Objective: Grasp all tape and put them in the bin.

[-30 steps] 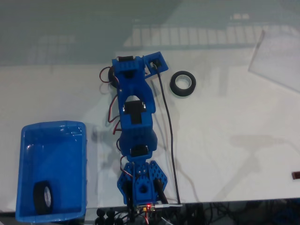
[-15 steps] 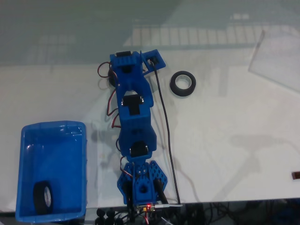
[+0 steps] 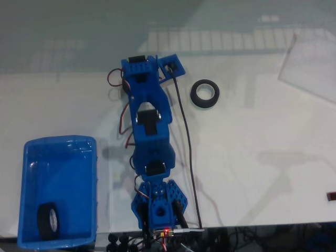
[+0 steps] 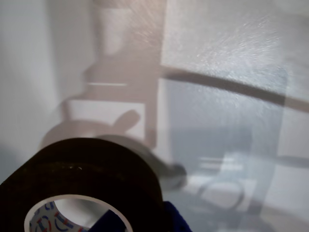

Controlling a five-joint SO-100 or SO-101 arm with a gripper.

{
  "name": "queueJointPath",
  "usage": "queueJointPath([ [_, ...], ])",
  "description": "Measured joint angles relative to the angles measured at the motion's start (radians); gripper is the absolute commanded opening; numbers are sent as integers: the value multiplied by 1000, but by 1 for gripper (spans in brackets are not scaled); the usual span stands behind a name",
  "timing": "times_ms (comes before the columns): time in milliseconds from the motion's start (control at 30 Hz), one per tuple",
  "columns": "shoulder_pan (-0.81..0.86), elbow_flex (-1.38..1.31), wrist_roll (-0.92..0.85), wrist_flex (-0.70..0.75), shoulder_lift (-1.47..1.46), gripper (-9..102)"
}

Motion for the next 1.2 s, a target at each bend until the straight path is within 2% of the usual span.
queueJointPath([
  [267, -199, 129, 41, 156, 471, 0],
  [433, -437, 147, 86, 316, 710, 0],
  [567, -655, 209, 140, 367, 816, 0],
  [867, -1131, 354, 295, 374, 834, 0],
  [1133, -1292, 443, 334, 314, 834, 0],
  [1200, -1290, 445, 344, 293, 830, 5],
])
